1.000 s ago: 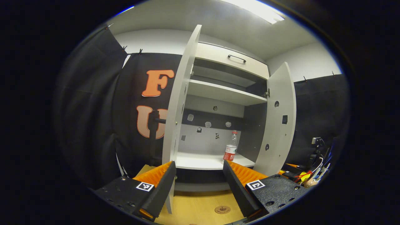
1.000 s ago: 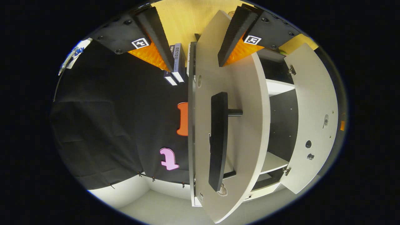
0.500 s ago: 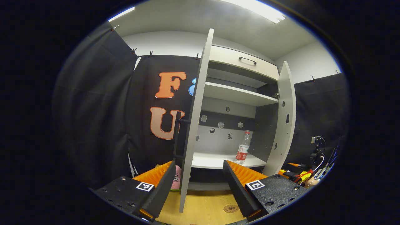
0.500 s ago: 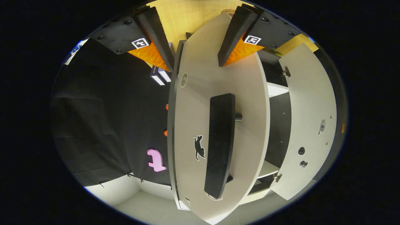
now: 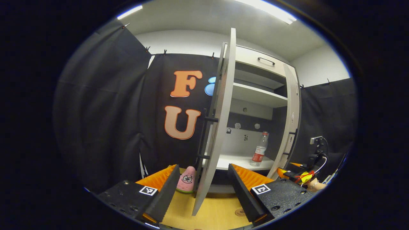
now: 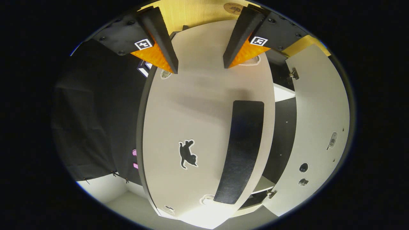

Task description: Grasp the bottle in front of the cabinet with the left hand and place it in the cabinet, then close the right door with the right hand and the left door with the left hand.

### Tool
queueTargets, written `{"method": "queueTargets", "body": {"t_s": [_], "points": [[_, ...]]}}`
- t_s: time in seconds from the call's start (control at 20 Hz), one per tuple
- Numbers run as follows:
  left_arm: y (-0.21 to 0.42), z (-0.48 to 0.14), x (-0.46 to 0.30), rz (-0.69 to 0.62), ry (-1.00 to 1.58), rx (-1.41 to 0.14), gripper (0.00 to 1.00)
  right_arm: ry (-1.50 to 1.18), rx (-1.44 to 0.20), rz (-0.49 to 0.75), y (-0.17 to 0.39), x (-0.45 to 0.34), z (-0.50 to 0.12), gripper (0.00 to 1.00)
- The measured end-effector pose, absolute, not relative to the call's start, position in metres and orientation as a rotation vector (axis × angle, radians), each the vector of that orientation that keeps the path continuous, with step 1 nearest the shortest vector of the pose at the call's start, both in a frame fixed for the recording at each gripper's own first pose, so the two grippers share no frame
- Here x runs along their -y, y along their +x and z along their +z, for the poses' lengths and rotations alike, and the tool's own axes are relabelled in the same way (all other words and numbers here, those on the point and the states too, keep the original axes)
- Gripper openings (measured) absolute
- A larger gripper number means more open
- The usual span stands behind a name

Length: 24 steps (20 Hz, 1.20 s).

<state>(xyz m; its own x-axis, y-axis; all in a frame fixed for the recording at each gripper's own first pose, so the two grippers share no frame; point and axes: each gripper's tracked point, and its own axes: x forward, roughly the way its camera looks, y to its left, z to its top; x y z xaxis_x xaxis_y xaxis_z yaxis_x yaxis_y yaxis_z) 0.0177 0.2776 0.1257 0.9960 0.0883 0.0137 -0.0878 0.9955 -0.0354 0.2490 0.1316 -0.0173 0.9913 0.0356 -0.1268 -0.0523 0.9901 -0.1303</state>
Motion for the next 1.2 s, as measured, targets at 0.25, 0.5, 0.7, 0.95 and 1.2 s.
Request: {"method": "queueTargets", "body": {"t_s": [0.25, 0.5, 0.7, 0.95, 1.2], "points": [[0.022, 0.116, -0.301, 0.133, -0.035, -0.002, 0.92, -0.119, -0.118, 0.035, 0.255, -0.135, -0.022, 0.95], [0.033, 0.107, -0.314, 0.153, -0.036, -0.017, 0.92, -0.118, -0.117, 0.031, 0.266, -0.141, -0.022, 0.95], [0.044, 0.099, -0.325, 0.172, -0.031, -0.029, 0.92, -0.1, -0.119, 0.035, 0.277, -0.14, -0.024, 0.95], [0.061, 0.084, -0.332, 0.179, -0.041, -0.061, 0.92, -0.093, -0.121, 0.031, 0.295, -0.142, -0.026, 0.95], [0.075, 0.071, -0.334, 0.177, -0.049, -0.089, 0.92, -0.084, -0.122, 0.03, 0.303, -0.142, -0.026, 0.95]]}}
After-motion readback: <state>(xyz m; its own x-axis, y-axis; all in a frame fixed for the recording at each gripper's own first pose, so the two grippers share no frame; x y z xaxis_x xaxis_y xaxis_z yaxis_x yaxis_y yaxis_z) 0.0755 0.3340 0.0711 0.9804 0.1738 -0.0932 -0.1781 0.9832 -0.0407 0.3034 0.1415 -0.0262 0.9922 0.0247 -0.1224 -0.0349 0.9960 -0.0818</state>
